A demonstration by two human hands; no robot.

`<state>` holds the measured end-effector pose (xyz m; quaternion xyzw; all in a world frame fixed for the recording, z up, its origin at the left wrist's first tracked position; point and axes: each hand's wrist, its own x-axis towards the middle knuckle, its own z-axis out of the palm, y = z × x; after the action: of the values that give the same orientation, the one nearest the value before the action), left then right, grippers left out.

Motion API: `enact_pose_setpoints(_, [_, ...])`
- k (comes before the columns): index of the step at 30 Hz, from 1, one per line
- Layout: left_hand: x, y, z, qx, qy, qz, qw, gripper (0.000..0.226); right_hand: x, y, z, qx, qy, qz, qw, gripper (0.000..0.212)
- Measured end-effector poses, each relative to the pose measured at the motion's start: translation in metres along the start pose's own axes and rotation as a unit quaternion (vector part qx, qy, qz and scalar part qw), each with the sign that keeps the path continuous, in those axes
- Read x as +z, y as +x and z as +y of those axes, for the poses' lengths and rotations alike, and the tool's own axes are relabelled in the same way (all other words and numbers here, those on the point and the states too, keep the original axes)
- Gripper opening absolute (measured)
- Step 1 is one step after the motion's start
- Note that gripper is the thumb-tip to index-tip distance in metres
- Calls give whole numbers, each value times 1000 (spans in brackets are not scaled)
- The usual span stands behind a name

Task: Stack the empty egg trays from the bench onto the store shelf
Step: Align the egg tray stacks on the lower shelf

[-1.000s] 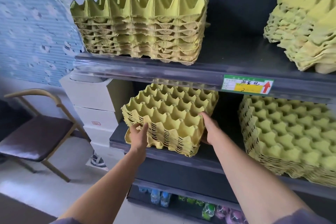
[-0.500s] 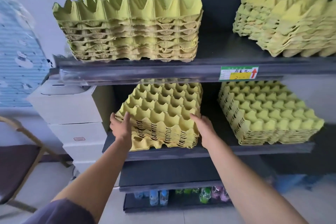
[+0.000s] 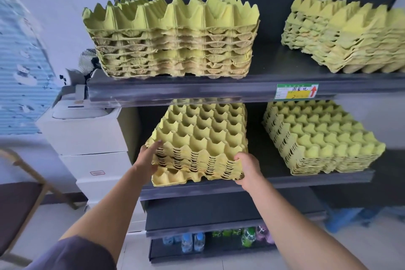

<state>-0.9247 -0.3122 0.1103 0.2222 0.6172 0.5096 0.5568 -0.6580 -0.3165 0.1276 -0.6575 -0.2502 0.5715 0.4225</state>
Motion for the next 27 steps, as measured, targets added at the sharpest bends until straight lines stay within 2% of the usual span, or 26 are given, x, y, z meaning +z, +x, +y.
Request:
enact_pose_setpoints(4, [8,-10,-1,58,-24,20,998,46,-6,-3,-8,-34,-6,6,999,13])
enact_pose_setpoints(12, [20,-29,-26,82,-109,76,988,41,-7,5,-44,-102,-28,-44,993,14])
enact_pose_setpoints(15, [17,-29,-36,74,-93,82,989,46,-3,16,-43,-91,-41,-58,993,15])
enact_pose_setpoints(18, [11,-23,-31,77,-28,70,994,65,-1,27,-39,-70,-43,-66,994,12])
enact_pose_setpoints(20, [8,-16,-22,75,23,72,994,66,0,31,-37,-53,-42,-62,996,12])
enact_pose_setpoints(22, [6,-12,-16,85,17,74,993,64,2,33,-35,-52,-44,-64,996,13])
enact_pose_setpoints(27, [3,-9,-18,104,-7,102,989,82,11,30,-30,-71,-37,-58,995,16])
